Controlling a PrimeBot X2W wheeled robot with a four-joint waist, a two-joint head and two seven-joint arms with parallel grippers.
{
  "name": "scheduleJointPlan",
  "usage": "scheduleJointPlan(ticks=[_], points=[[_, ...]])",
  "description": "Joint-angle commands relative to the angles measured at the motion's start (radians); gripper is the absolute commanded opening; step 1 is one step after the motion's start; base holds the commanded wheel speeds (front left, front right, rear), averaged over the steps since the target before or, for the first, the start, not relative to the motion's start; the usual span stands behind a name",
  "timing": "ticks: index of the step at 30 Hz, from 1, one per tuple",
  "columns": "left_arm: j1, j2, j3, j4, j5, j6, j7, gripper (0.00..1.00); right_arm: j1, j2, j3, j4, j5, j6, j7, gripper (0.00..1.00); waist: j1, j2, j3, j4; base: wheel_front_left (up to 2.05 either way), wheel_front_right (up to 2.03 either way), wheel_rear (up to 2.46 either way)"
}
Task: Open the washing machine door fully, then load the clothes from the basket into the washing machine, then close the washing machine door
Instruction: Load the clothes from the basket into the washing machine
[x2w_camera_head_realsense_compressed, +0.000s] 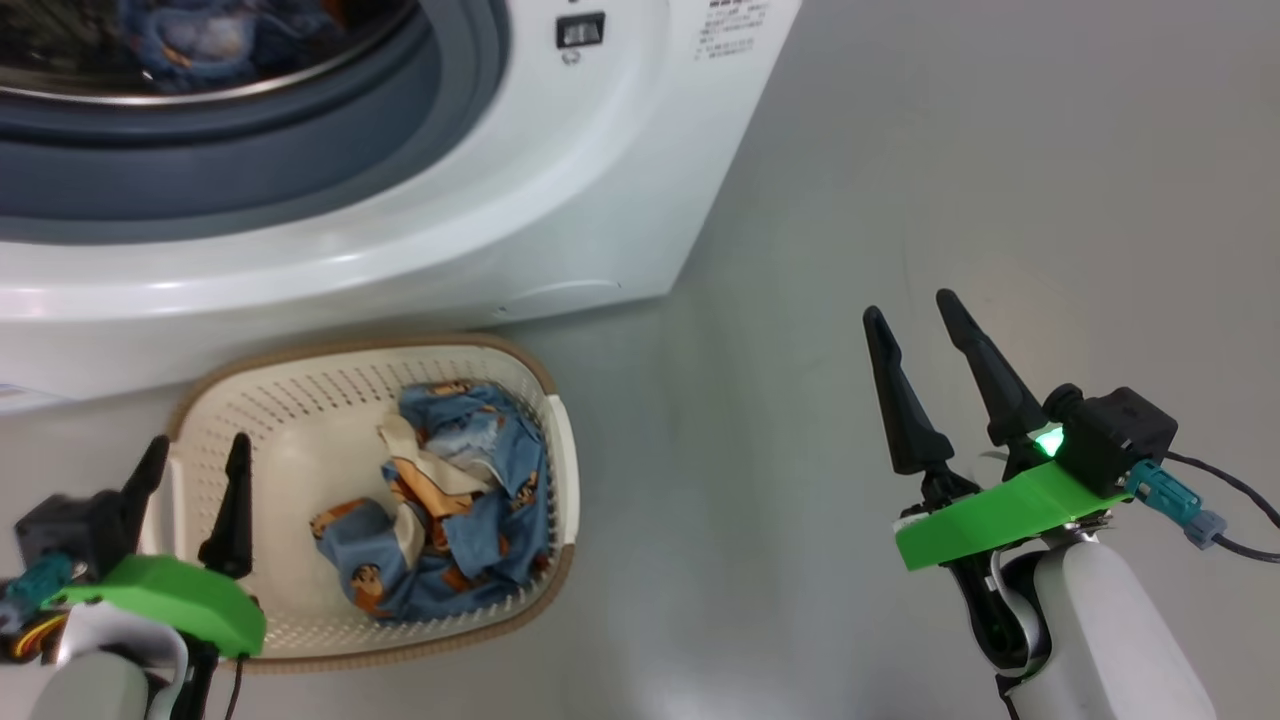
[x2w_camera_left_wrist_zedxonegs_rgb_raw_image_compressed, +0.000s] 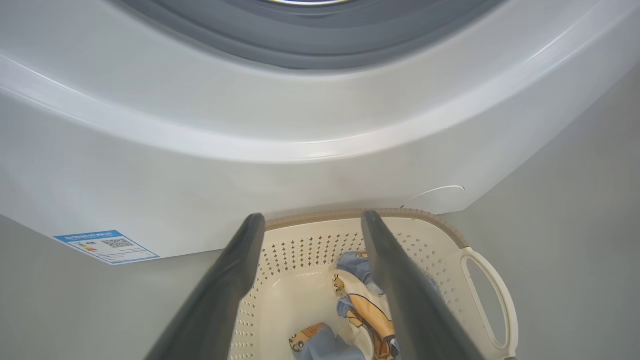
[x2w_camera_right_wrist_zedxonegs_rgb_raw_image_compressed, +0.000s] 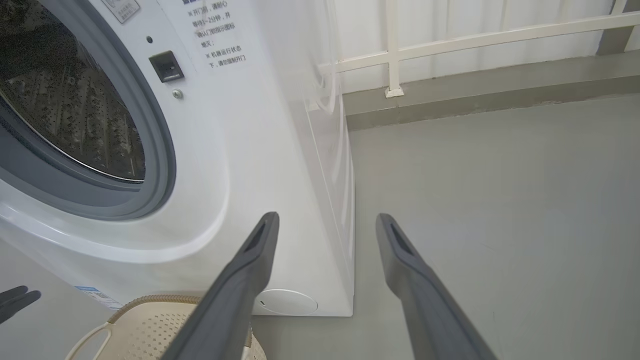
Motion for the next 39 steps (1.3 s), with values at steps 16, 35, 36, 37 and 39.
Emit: scheduleJointPlan(ticks=[16, 35, 36, 37, 39], points=[[-0.263, 0.107, -0.255, 0.253, -0.154, -0.002, 0.103, 1.0, -0.076, 0.008, 0.059, -0.075, 0.05, 0.002, -0.012, 1.0, 0.0, -0.0001, 0.24, -0.082, 0.0, 0.0, 0.0], [-0.455, 0.132, -0.484, 0.456, -0.405, -0.002, 0.255, 1.0, -0.104, 0.008, 0.09, -0.116, 0.091, 0.002, -0.012, 1.0, 0.0, -0.0001, 0.381, -0.174, 0.0, 0.0, 0.0], [-0.463, 0.131, -0.493, 0.463, -0.418, -0.002, 0.26, 1.0, -0.104, 0.008, 0.092, -0.118, 0.093, 0.002, -0.012, 1.0, 0.0, -0.0001, 0.387, -0.179, 0.0, 0.0, 0.0], [-0.471, 0.13, -0.502, 0.469, -0.429, -0.002, 0.264, 1.0, -0.103, 0.008, 0.093, -0.12, 0.095, 0.002, -0.012, 1.0, 0.0, -0.0001, 0.392, -0.184, 0.0, 0.0, 0.0], [-0.486, 0.133, -0.517, 0.479, -0.45, -0.002, 0.263, 1.0, -0.1, 0.008, 0.092, -0.125, 0.098, 0.002, -0.012, 1.0, 0.0, -0.0001, 0.401, -0.193, 0.0, 0.0, 0.0]])
